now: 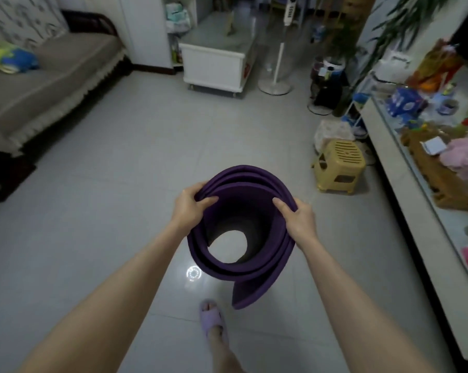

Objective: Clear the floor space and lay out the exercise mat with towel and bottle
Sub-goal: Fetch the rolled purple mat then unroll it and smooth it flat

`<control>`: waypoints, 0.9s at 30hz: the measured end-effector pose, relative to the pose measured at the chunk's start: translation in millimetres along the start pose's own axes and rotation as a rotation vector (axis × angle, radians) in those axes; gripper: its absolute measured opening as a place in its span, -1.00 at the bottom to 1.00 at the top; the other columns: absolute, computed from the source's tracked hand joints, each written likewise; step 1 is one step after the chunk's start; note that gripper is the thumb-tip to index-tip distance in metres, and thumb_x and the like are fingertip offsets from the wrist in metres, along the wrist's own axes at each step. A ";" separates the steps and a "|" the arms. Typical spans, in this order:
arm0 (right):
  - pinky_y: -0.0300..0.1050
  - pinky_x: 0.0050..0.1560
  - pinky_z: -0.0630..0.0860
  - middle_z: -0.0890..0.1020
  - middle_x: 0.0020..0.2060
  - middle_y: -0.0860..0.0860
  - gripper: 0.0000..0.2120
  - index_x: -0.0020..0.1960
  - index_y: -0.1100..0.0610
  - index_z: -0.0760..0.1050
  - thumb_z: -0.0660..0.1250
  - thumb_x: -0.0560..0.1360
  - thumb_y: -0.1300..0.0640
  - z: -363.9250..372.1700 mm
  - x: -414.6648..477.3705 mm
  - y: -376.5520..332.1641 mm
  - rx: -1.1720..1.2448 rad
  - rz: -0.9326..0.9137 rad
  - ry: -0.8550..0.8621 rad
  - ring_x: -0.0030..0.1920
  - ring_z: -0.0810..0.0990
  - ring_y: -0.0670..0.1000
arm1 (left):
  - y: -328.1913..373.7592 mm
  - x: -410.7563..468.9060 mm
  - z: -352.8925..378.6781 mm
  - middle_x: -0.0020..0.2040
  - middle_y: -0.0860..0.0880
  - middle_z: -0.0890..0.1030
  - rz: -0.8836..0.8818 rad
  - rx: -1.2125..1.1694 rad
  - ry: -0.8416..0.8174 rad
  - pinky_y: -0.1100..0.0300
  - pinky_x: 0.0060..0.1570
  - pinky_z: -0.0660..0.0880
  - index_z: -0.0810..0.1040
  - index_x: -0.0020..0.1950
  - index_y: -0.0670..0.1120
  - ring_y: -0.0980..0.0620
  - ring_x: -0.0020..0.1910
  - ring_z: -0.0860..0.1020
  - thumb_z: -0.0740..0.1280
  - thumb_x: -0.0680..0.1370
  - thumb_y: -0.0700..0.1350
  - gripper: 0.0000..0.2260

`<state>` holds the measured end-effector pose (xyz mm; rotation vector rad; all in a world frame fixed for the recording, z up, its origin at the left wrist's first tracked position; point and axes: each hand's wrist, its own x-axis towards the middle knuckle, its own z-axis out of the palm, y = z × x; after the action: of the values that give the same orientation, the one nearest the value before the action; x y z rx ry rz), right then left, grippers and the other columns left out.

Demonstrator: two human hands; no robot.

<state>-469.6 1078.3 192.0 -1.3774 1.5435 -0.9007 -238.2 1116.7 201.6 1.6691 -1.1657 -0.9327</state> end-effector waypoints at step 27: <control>-0.50 -0.17 0.39 0.61 -0.17 -0.12 -0.78 0.09 0.11 0.59 0.36 0.53 0.01 407.9 371.0 -115.0 0.070 0.171 0.092 -0.13 0.57 -0.11 | -124.2 530.5 -249.1 -0.02 0.05 0.64 -0.083 0.109 -0.196 0.21 0.10 0.49 0.56 0.24 -0.07 0.10 -0.05 0.60 0.40 0.49 -0.22 -0.68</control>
<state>-57.5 706.4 96.7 -1.1490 1.6561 -0.9143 174.9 690.6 119.7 1.7549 -1.3058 -1.1232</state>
